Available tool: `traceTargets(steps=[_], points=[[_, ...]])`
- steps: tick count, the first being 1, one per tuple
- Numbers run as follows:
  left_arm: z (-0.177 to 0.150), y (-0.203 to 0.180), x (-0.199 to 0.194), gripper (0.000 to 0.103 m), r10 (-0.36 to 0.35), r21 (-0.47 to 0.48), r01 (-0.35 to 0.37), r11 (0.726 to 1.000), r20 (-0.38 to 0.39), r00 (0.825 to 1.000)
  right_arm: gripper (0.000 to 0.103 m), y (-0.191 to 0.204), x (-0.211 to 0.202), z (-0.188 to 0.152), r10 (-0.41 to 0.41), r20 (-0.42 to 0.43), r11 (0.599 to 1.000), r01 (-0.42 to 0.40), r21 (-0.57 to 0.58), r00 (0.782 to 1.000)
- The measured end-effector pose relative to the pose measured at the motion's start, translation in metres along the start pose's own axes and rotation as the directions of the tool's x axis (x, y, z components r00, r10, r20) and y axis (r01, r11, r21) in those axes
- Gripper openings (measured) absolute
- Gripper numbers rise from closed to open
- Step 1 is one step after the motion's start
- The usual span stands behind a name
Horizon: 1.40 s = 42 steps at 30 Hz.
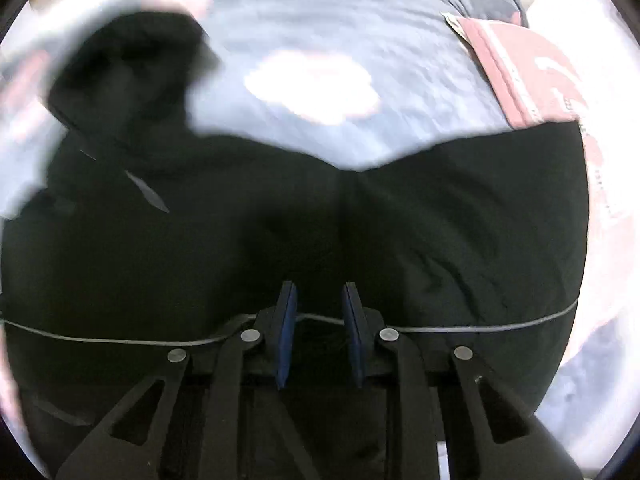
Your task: Fold large clothes
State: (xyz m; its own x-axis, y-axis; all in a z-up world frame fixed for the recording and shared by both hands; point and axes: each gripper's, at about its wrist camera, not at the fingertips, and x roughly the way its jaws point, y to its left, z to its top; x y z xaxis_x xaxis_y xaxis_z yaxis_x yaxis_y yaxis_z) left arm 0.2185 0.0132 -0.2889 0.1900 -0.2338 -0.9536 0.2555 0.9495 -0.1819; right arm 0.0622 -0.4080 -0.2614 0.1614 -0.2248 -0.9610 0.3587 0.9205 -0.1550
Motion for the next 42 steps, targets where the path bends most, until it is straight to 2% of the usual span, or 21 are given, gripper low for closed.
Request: traceTargets(steps=[2,4,7,9,10,11,14,17,18,19,21,22,24,26,28,30,32,36,37,40,42], points=[[0.001,-0.001,0.001,0.059,0.015,0.011,-0.015,1.000,0.000,1.000,0.026,-0.003,0.025,-0.006,0.046,-0.072,0.999,-0.044,0.033,0.996],[0.003,-0.001,0.001,0.059,0.021,0.022,-0.021,1.000,-0.011,1.000,0.027,-0.006,0.023,-0.009,0.064,-0.066,0.997,-0.061,0.046,0.996],[0.006,-0.002,-0.008,0.059,0.019,0.025,-0.018,1.000,-0.017,1.000,0.030,-0.018,-0.001,-0.009,0.110,-0.021,0.990,-0.108,0.087,0.994],[0.009,-0.002,-0.021,0.059,-0.035,0.009,0.035,0.999,-0.003,0.999,0.036,-0.020,-0.026,-0.008,0.139,0.043,0.985,-0.143,0.099,0.989],[0.009,-0.002,-0.027,0.059,-0.061,0.003,0.061,0.998,0.007,0.998,0.048,-0.019,-0.036,-0.008,0.164,0.073,0.980,-0.171,0.098,0.984],[0.009,-0.004,-0.033,0.059,-0.085,-0.002,0.085,0.996,0.020,0.996,0.053,-0.016,-0.044,-0.009,0.187,0.102,0.976,-0.197,0.095,0.977],[0.009,-0.010,-0.037,0.059,-0.101,0.001,0.101,0.995,0.028,0.994,0.055,0.011,-0.047,-0.011,0.249,0.103,0.966,-0.254,0.046,0.963],[0.001,-0.016,-0.014,0.059,-0.075,0.004,0.075,0.997,-0.033,0.997,0.055,0.043,-0.015,-0.014,0.226,0.041,0.974,-0.225,-0.036,0.973],[0.001,-0.024,-0.003,0.059,-0.057,0.010,0.058,0.998,-0.051,0.997,0.055,0.051,0.001,-0.020,0.191,0.022,0.980,-0.190,-0.056,0.981],[-0.003,-0.026,0.003,0.059,-0.041,0.031,0.042,0.999,-0.052,0.998,0.055,0.061,0.021,-0.025,0.132,-0.006,0.987,-0.132,-0.089,0.991],[-0.009,-0.039,0.010,0.066,0.017,0.145,-0.013,0.989,-0.025,1.000,0.056,0.069,0.041,-0.026,0.100,-0.046,0.988,-0.104,-0.111,0.994],[-0.010,-0.046,0.012,0.071,0.040,0.183,-0.035,0.982,-0.024,0.999,0.056,0.069,0.042,-0.023,0.094,-0.064,0.989,-0.100,-0.105,0.994],[-0.009,-0.057,0.012,0.072,0.093,0.227,-0.085,0.970,-0.027,0.995,0.056,0.067,0.041,-0.014,0.097,-0.108,0.990,-0.107,-0.092,0.989],[-0.005,-0.062,0.006,0.071,0.092,0.229,-0.082,0.970,-0.031,0.995,0.056,0.061,0.035,-0.010,0.130,-0.116,0.987,-0.140,-0.082,0.985],[-0.004,-0.065,-0.004,0.071,0.059,0.219,-0.050,0.975,-0.033,0.998,0.055,0.046,0.013,-0.011,0.195,-0.073,0.977,-0.200,-0.071,0.978],[-0.006,-0.072,-0.022,0.071,0.022,0.219,-0.019,0.976,-0.010,1.000,0.056,0.019,-0.023,-0.016,0.283,-0.005,0.958,-0.283,-0.040,0.959],[-0.013,-0.083,-0.036,0.071,-0.007,0.234,0.009,0.972,-0.006,1.000,0.056,-0.014,-0.055,-0.026,0.310,0.063,0.951,-0.310,-0.015,0.949],[-0.024,-0.106,-0.045,0.071,-0.022,0.292,0.025,0.956,-0.015,1.000,0.056,-0.097,-0.108,-0.036,0.282,0.215,0.949,-0.305,0.082,0.935],[-0.026,-0.117,-0.046,0.071,-0.026,0.314,0.031,0.949,-0.018,0.999,0.057,-0.114,-0.111,-0.034,0.270,0.233,0.948,-0.300,0.108,0.934],[-0.035,-0.146,-0.042,0.071,-0.037,0.372,0.045,0.927,-0.028,0.999,0.074,-0.184,-0.106,-0.024,0.196,0.266,0.938,-0.260,0.231,0.944],[-0.034,-0.165,-0.038,0.071,-0.033,0.412,0.042,0.910,-0.028,0.999,0.075,-0.231,-0.094,-0.023,0.145,0.266,0.922,-0.228,0.312,0.953]])
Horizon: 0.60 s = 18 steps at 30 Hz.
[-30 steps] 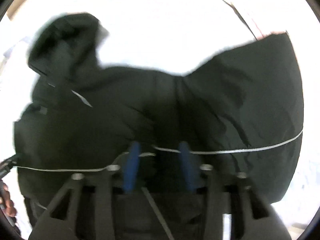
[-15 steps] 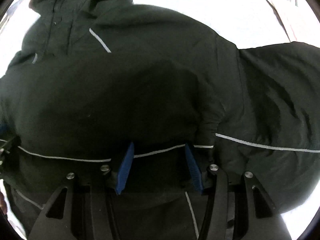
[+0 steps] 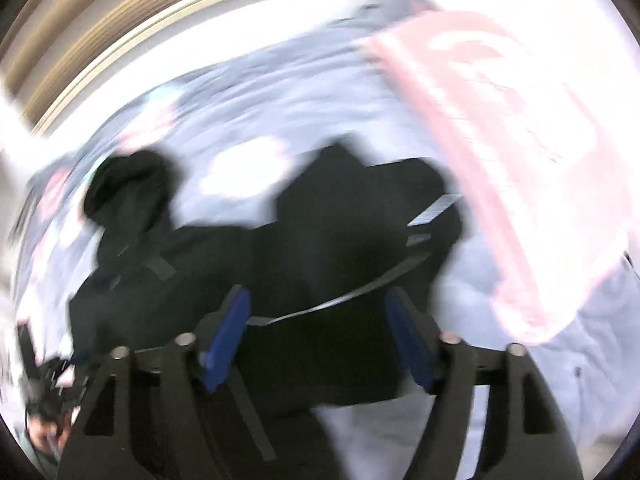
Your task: Fold large clothes
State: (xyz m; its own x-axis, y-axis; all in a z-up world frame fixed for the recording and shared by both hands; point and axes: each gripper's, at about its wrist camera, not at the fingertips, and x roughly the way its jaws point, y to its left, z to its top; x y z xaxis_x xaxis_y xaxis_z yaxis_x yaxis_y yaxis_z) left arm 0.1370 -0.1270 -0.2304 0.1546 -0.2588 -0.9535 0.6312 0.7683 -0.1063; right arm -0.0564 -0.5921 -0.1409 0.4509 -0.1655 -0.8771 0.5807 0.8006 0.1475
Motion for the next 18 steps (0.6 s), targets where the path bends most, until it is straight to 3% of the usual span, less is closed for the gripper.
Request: traceTargets(steps=[4,8,18], points=[[0.018,-0.027,0.012,0.071,0.002,0.066,-0.001,0.998,-0.007,1.000,0.075,-0.073,0.035,0.025,-0.046,-0.020,0.991,0.049,0.125,0.999],[0.038,-0.045,0.024,0.071,-0.002,0.120,0.005,0.993,-0.018,1.000,0.074,-0.120,0.110,0.040,0.025,-0.107,0.969,0.003,0.247,0.994],[0.064,-0.056,0.067,0.071,-0.031,0.156,0.041,0.987,-0.070,0.997,0.074,-0.132,0.215,0.046,0.124,-0.188,0.950,-0.062,0.306,0.974]])
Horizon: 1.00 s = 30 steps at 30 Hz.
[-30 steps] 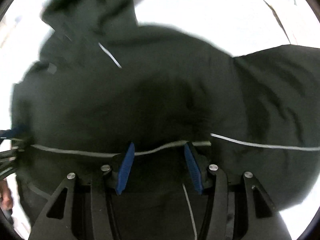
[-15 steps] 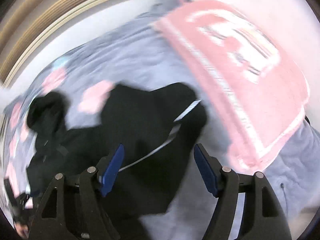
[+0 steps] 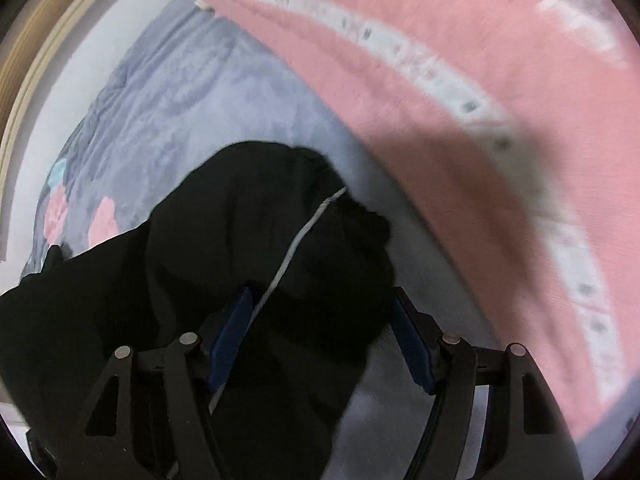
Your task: Fold large clothes
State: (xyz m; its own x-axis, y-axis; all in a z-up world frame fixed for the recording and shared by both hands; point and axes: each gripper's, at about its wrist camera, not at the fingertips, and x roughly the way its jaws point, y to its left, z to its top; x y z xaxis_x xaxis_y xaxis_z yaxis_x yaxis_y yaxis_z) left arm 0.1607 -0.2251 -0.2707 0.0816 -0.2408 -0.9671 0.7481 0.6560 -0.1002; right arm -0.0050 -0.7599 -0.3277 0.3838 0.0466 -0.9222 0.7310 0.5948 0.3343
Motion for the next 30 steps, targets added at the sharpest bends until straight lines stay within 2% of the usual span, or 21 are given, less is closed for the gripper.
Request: traceTargets(steps=[2,3,4,5,7,9,11,14,15,16,18,22,25,28,30], points=[[0.004,0.000,0.005,0.071,-0.004,0.000,0.004,1.000,0.000,1.000,0.073,0.004,0.014,-0.001,-0.013,-0.012,1.000,0.013,0.002,1.000],[0.007,0.001,0.008,0.071,-0.004,-0.004,0.004,1.000,0.002,1.000,0.059,0.008,0.013,-0.004,-0.020,-0.004,1.000,0.020,-0.015,1.000],[0.007,0.001,0.010,0.071,-0.007,-0.010,0.007,1.000,0.003,1.000,0.033,0.014,0.008,-0.006,-0.018,0.006,0.999,0.018,-0.039,1.000],[0.009,0.002,0.012,0.071,-0.010,-0.017,0.010,1.000,0.004,1.000,0.014,0.021,0.001,-0.010,-0.022,0.022,0.998,0.024,-0.059,1.000],[0.010,0.002,0.013,0.071,-0.012,-0.023,0.012,1.000,0.007,1.000,0.013,0.033,-0.021,-0.016,-0.081,0.079,0.991,0.088,-0.099,0.994],[0.010,0.001,0.010,0.071,-0.012,-0.020,0.012,1.000,0.017,1.000,0.012,0.038,-0.050,-0.022,-0.147,0.153,0.978,0.167,-0.122,0.977],[0.009,0.001,0.008,0.071,-0.004,-0.021,0.004,1.000,0.032,0.999,0.011,0.032,-0.091,-0.024,-0.221,0.253,0.961,0.255,-0.111,0.942],[0.010,0.005,0.008,0.071,0.019,-0.056,-0.016,0.998,0.048,0.999,0.011,0.007,-0.141,-0.021,-0.335,0.367,0.928,0.371,-0.031,0.868],[0.011,0.007,0.010,0.071,0.025,-0.073,-0.021,0.997,0.047,0.999,0.011,-0.006,-0.151,-0.017,-0.364,0.380,0.920,0.393,0.002,0.850],[0.012,0.010,0.015,0.071,0.032,-0.091,-0.028,0.995,0.040,0.999,0.011,-0.020,-0.155,-0.013,-0.376,0.372,0.919,0.393,0.032,0.848],[0.014,0.012,0.031,0.071,0.070,-0.110,-0.070,0.991,-0.005,0.998,0.011,-0.054,-0.142,-0.005,-0.360,0.309,0.933,0.346,0.100,0.880],[0.025,0.003,0.047,0.073,0.133,-0.064,-0.137,0.988,-0.067,0.989,0.011,-0.082,-0.102,-0.002,-0.342,0.222,0.938,0.318,0.139,0.913],[0.028,0.008,0.037,0.073,0.092,-0.075,-0.096,0.993,-0.058,0.994,0.011,-0.085,-0.106,-0.001,-0.288,0.236,0.954,0.256,0.157,0.928],[0.021,0.023,0.019,0.073,0.066,-0.117,-0.070,0.991,-0.032,0.997,0.011,-0.080,-0.121,-0.009,-0.175,0.259,0.980,0.143,0.137,0.950],[0.013,0.032,0.006,0.073,0.070,-0.132,-0.073,0.989,-0.027,0.997,0.010,-0.067,-0.133,-0.019,-0.095,0.276,0.993,0.070,0.100,0.956]])
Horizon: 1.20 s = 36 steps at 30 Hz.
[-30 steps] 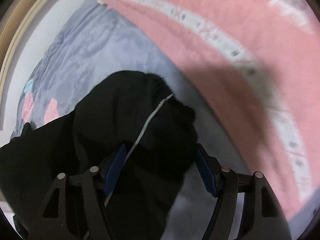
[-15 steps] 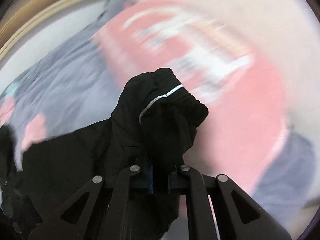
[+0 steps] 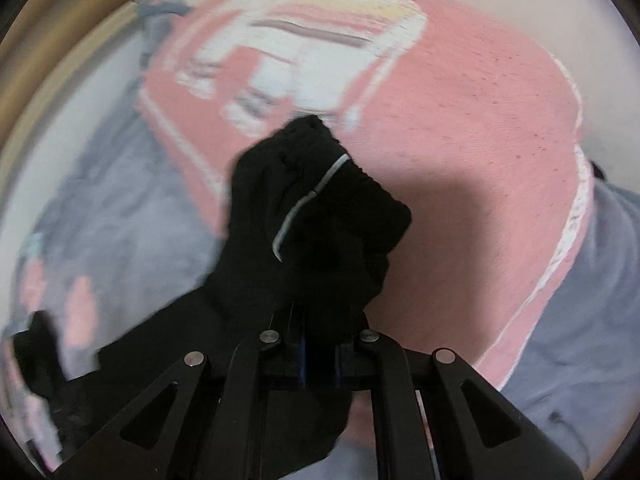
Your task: Fold large clothes
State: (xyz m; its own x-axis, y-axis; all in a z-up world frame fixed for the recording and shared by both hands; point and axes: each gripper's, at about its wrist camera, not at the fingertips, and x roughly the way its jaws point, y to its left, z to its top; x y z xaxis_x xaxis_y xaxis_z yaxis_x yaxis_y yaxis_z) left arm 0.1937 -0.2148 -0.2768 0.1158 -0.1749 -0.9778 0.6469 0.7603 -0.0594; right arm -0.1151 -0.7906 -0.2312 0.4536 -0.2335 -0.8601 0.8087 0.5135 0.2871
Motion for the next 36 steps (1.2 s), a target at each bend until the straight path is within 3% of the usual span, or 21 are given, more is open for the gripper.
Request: traceTargets(steps=[5,8,12,16,20,22,24,27,31,34,36], points=[[-0.028,0.030,-0.032,0.073,0.028,-0.059,-0.026,0.998,0.021,0.999,0.010,0.079,-0.040,-0.033,0.116,0.013,0.974,-0.111,-0.198,0.993],[-0.050,0.048,-0.055,0.073,0.025,-0.128,-0.018,0.992,0.052,0.998,0.010,0.140,-0.052,-0.067,0.150,-0.007,0.926,-0.143,-0.350,0.989],[-0.090,0.072,-0.087,0.073,0.061,-0.209,-0.039,0.977,0.099,0.993,0.010,0.200,-0.071,-0.119,0.242,-0.090,0.859,-0.256,-0.443,0.966],[-0.127,0.090,-0.111,0.073,0.083,-0.285,-0.044,0.958,0.126,0.989,0.010,0.285,-0.085,-0.200,0.325,-0.192,0.750,-0.376,-0.545,0.926],[-0.182,0.107,-0.127,0.073,0.083,-0.363,-0.028,0.932,0.137,0.987,0.010,0.359,-0.090,-0.281,0.344,-0.329,0.630,-0.476,-0.614,0.879],[-0.200,0.112,-0.129,0.072,0.095,-0.392,-0.035,0.919,0.134,0.986,0.010,0.385,-0.091,-0.318,0.341,-0.388,0.579,-0.517,-0.631,0.856],[-0.223,0.120,-0.136,0.072,0.103,-0.420,-0.038,0.907,0.133,0.986,0.010,0.414,-0.088,-0.364,0.303,-0.431,0.528,-0.526,-0.666,0.850],[-0.252,0.132,-0.143,0.072,0.123,-0.453,-0.051,0.890,0.132,0.984,0.010,0.440,-0.069,-0.413,0.231,-0.463,0.489,-0.513,-0.705,0.856],[-0.282,0.144,-0.146,0.072,0.133,-0.483,-0.053,0.874,0.133,0.982,0.017,0.465,-0.017,-0.472,0.094,-0.455,0.472,-0.441,-0.763,0.886],[-0.294,0.150,-0.149,0.072,0.122,-0.482,-0.037,0.875,0.146,0.982,0.021,0.470,-0.001,-0.488,0.049,-0.426,0.452,-0.401,-0.797,0.903],[-0.291,0.152,-0.154,0.072,0.094,-0.479,0.001,0.878,0.174,0.980,0.029,0.469,-0.009,-0.485,0.063,-0.458,0.441,-0.436,-0.784,0.887]])
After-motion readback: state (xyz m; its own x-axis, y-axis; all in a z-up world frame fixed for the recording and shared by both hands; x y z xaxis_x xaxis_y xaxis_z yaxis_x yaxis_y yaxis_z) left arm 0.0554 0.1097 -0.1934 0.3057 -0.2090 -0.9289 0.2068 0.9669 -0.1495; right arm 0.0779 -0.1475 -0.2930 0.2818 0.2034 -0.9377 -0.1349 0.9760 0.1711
